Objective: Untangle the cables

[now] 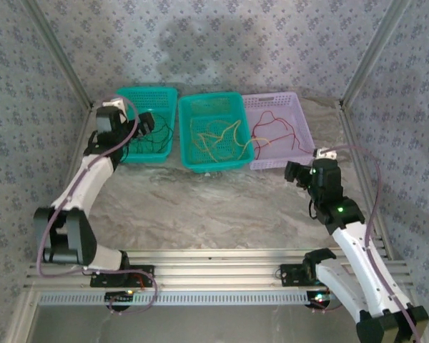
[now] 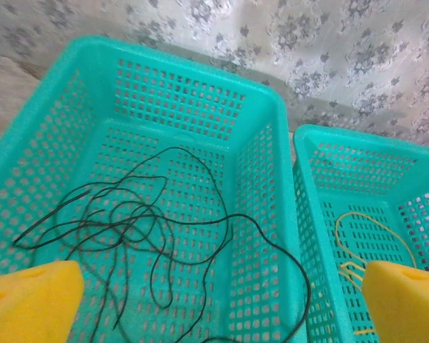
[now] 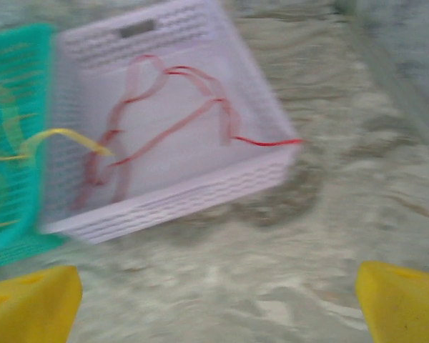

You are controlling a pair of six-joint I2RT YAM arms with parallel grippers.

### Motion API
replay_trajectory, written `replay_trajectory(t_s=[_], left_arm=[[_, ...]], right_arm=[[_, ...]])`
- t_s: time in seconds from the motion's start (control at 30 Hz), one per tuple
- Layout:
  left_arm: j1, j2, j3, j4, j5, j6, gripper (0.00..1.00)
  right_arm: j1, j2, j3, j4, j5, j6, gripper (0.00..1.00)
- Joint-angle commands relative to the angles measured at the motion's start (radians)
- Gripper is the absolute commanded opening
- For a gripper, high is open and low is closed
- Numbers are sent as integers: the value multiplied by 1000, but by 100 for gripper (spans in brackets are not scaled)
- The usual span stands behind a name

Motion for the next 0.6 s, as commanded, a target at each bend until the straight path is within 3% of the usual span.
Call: replay_trajectory(t_s=[0.0,0.1,0.17,0.23,0.3,0.47,0.57], left_arm=[[-6,-109,-74,-15,-136,-23,100],[-5,-176,-117,-112,-201,1,100],[-4,-211,-174,-104,-204,20,100],[-5,-229,-229,-100,-251,7,100],[4,-228,-271,-110,-269,8,100],[16,-220,-372,-51,-324,29,100],[19,-210,-426,12,-335,40,100]], right_arm=[[-76,-4,-88,149,255,-25,100],[-114,-33,-238,376,332,-4,100],[-160,11,-343,602,264,-42,100],[-161,112,-337,669,238,-36,100],[-137,256,-338,800,299,-116,100],[-164,524,-363,1055,247,-139,100],[-176,604,-343,1136,204,-178,100]])
